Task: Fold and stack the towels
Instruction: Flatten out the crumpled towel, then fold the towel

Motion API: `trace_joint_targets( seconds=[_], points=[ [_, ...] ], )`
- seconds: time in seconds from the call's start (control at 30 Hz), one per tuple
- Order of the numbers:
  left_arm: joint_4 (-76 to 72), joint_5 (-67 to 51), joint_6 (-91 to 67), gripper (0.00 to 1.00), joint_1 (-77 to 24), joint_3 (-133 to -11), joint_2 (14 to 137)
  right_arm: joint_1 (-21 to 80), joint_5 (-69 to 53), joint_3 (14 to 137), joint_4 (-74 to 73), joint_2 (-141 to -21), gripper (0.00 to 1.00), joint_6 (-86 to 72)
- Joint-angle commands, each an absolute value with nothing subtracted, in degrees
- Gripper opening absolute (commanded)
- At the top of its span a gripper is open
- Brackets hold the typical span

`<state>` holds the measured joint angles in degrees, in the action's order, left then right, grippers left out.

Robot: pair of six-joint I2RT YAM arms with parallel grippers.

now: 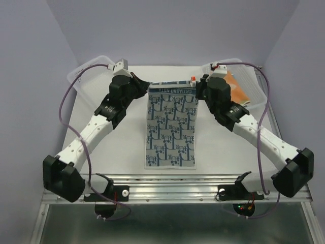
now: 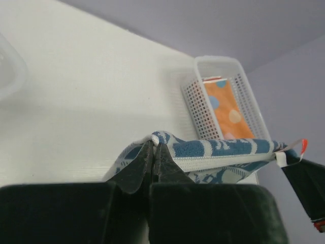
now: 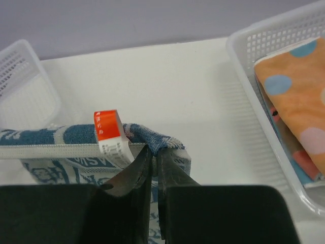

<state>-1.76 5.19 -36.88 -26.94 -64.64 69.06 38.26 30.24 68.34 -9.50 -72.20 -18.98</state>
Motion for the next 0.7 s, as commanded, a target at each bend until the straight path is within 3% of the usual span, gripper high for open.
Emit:
trace_joint_targets(
  seconds=[0.0,0.37,0.53,0.67],
  points=[
    [-11.5,2.1,-32.2,0.00,-21.9,-66.2,77.1,28.0,23.3,66.8,6.0,-79.1,0.01,-15.7],
    [-14.1,-6.2,-27.4,0.00,-14.9,-82.9,106.5,19.8,10.1,79.7,11.1,-103.9,0.01,-13.8],
    [-12.7,-8.3,-27.0,0.00,-14.5,-87.0,111.0,18.9,8.7,83.3,7.3,-107.9,0.01,-13.8],
    [-13.6,-8.9,-27.2,0.00,-14.5,-83.2,108.5,18.9,6.9,82.0,4.1,-106.6,0.01,-15.6]
  ],
)
